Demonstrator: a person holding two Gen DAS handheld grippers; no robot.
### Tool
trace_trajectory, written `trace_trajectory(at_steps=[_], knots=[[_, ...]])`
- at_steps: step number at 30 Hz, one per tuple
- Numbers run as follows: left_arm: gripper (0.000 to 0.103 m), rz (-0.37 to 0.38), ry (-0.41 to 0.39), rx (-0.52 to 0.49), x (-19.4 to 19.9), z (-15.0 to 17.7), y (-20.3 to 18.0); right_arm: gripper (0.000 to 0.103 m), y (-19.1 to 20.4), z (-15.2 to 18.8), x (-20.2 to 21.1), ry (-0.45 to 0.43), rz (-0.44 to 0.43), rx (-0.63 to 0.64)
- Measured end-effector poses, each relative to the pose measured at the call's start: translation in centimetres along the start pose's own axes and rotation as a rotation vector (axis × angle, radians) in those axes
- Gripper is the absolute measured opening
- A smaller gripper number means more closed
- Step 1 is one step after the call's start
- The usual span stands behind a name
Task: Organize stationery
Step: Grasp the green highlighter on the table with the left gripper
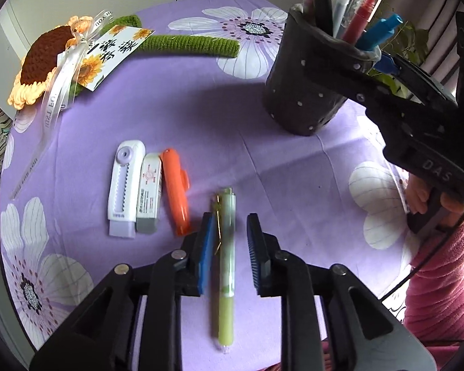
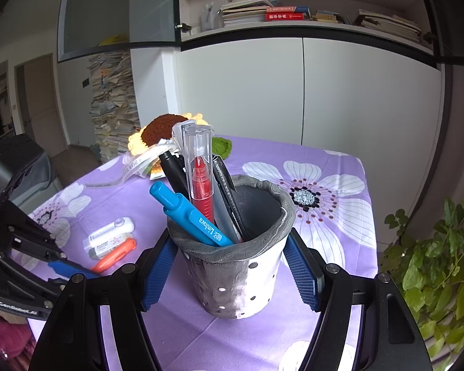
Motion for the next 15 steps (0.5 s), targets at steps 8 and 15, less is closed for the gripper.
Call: trace_trajectory(at_steps=[8, 15], knots=[[0.025, -0.018, 0.021, -0.026, -1.3, -0.6, 0.4, 0.071, 0.0, 0.0, 0.0, 0.000, 0.000, -0.001], [0.013, -0.011, 0.015, -0.042, -1.6, -1.3, 0.1, 0.071, 0.0, 0.1, 0.0, 0.000, 0.000, -0.001]])
Point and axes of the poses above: each gripper's, at about its wrist camera, not at the fingertips, and x roughly against the way its jaws point, y to its left, z to its underside, the point moved 7 cm from there along -x, roughly the way its jaws point, and after that the axes turned 7 degrees about -x, right-handed, at the moved point
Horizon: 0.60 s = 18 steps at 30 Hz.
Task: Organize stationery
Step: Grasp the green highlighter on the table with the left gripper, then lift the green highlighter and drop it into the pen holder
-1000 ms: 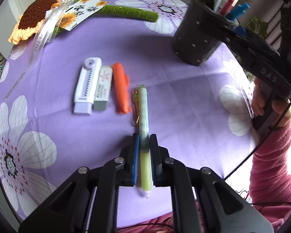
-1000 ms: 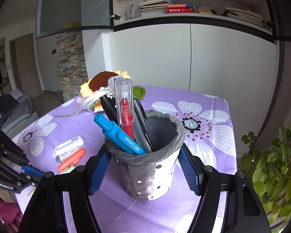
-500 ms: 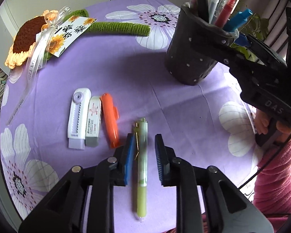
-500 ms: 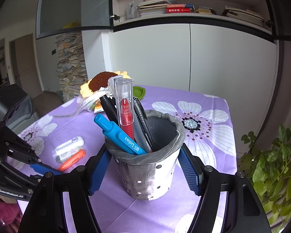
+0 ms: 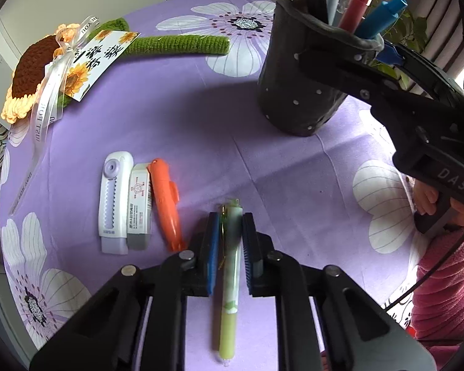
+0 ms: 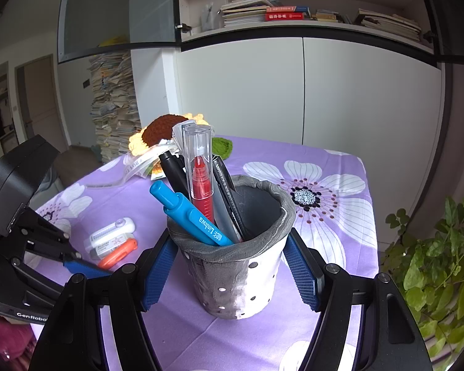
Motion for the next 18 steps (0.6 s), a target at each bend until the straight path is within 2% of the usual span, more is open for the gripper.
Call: trace_trajectory(at_steps=[4, 13, 18], knots=[[0.012, -0.010, -0.056, 0.019, 2.1, -0.4, 0.6, 0.071, 0.0, 0.0, 0.0, 0.000, 0.000, 0.000], [0.012, 0.009, -0.268, 0.013, 10.5, -2.4, 0.4, 0.071, -0.1, 0.0, 0.0, 0.000, -0.001, 0.000], [0.012, -0.020, -0.392, -0.011, 15.5, -4.1, -0.6, 0.071, -0.1, 0.0, 0.0, 0.001, 0.001, 0.002]])
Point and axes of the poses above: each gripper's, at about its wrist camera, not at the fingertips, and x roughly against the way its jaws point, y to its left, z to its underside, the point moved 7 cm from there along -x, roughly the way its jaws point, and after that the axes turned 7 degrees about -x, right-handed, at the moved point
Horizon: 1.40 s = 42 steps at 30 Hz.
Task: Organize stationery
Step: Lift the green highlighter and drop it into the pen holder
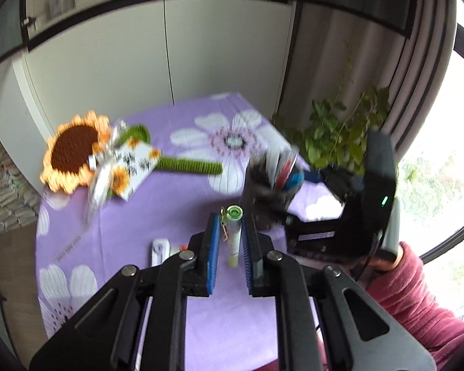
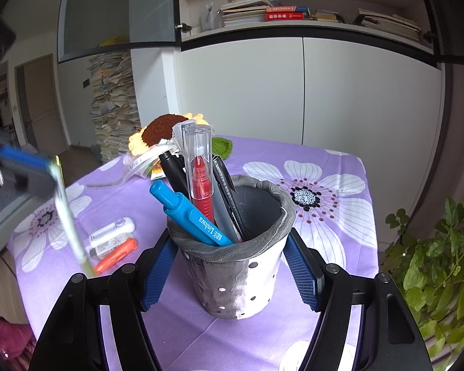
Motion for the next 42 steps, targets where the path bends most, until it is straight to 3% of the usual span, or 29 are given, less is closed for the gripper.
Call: trace_trajectory(at_steps=[8, 11, 16, 24, 32, 37, 42], knots=[[0.012, -0.047, -0.243, -0.003, 5.2, -7.5, -0.6, 0.071, 0.0, 0.0, 0.0, 0.000, -0.001, -0.001], [0.013, -0.024, -0.292, 0.000, 5.3, -9.8, -1.1, 0.071, 0.0, 0.0, 0.0, 0.000, -0.001, -0.001], [0.013, 0.012, -0.226, -0.008, 1.7, -11.1, -2.0, 0.071, 0.0, 0.0, 0.0, 0.000, -0.002, -0.002], [0.013, 0.033, -0.091, -0.028, -4.1, -9.2, -2.7, 0.071, 0.2, 0.1, 0.1, 0.000, -0.005, -0.004], [0.013, 0.032, -0.002, -0.052, -6.5, -6.4, -2.9, 0.071, 0.3, 0.0, 0.0, 0.000, -0.006, -0.005], [0.013, 0.032, 0.012, -0.030, -7.0, -5.3, -2.2, 0.071, 0.4, 0.0, 0.0, 0.001, -0.004, 0.000], [0.021, 0.055, 0.022, -0.012, -6.9, -5.0, -1.7, 0.071, 0.3, 0.1, -0.1, 0.004, -0.005, 0.003]])
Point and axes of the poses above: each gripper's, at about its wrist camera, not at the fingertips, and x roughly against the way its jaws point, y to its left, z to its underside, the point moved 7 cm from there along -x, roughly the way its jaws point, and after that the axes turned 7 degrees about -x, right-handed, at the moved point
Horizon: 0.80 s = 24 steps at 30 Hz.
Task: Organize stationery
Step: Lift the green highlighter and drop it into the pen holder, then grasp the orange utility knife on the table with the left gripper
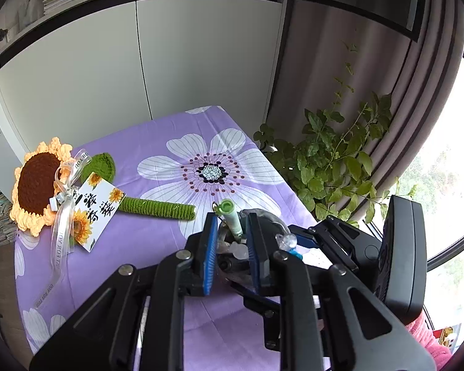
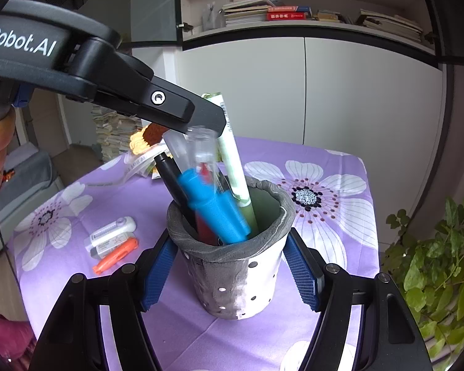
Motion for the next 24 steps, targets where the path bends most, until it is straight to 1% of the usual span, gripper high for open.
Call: trace_trajectory(at_steps=[3, 5, 6, 7, 10, 13, 15, 17, 20, 21, 22, 23, 24], knots=[[0.025, 0.002, -0.008, 0.012, 0.6, 0.1, 0.3, 0.071, -0.1, 0.0, 0.0, 0.000, -0.001, -0.004], [0.037, 0.004, -0.028, 0.023, 1.4, 0.2, 0.6, 0.071, -0.2, -0.1, 0.0, 0.000, -0.003, -0.008], [0.041, 0.000, -0.040, 0.027, 1.9, 0.2, 0.8, 0.071, -0.2, -0.1, 0.0, 0.000, -0.003, -0.008], [0.048, -0.006, -0.053, 0.031, 2.4, 0.2, 1.1, 0.071, -0.2, -0.1, 0.0, 0.000, -0.002, -0.007], [0.053, -0.019, -0.083, 0.047, 4.1, 0.8, 1.9, 0.071, -0.2, -0.1, -0.1, 0.000, -0.003, -0.008], [0.059, -0.034, -0.079, 0.079, 4.9, 2.3, 2.8, 0.071, -0.1, -0.1, -0.1, 0.000, -0.002, -0.007], [0.059, -0.049, -0.043, 0.094, 4.5, 3.9, 3.3, 0.071, -0.2, -0.1, -0.1, 0.000, -0.002, -0.007], [0.059, -0.048, 0.021, 0.108, 3.3, 5.9, 3.8, 0.071, -0.2, -0.1, -0.1, -0.001, -0.002, -0.007], [0.055, -0.037, 0.144, 0.150, 0.6, 9.0, 4.2, 0.071, -0.2, -0.1, -0.1, 0.000, -0.002, -0.007], [0.053, -0.027, 0.186, 0.173, -0.3, 10.2, 4.4, 0.071, -0.2, -0.1, -0.1, 0.000, -0.001, -0.006], [0.045, -0.011, 0.218, 0.202, -1.0, 11.2, 4.5, 0.071, -0.2, -0.1, -0.1, -0.001, -0.001, -0.007], [0.041, 0.010, 0.243, 0.229, -1.5, 12.1, 4.5, 0.071, -0.2, -0.1, -0.1, -0.001, 0.000, -0.007], [0.041, 0.022, 0.262, 0.246, -1.9, 12.8, 4.6, 0.071, -0.2, 0.0, 0.0, -0.001, 0.000, -0.007]])
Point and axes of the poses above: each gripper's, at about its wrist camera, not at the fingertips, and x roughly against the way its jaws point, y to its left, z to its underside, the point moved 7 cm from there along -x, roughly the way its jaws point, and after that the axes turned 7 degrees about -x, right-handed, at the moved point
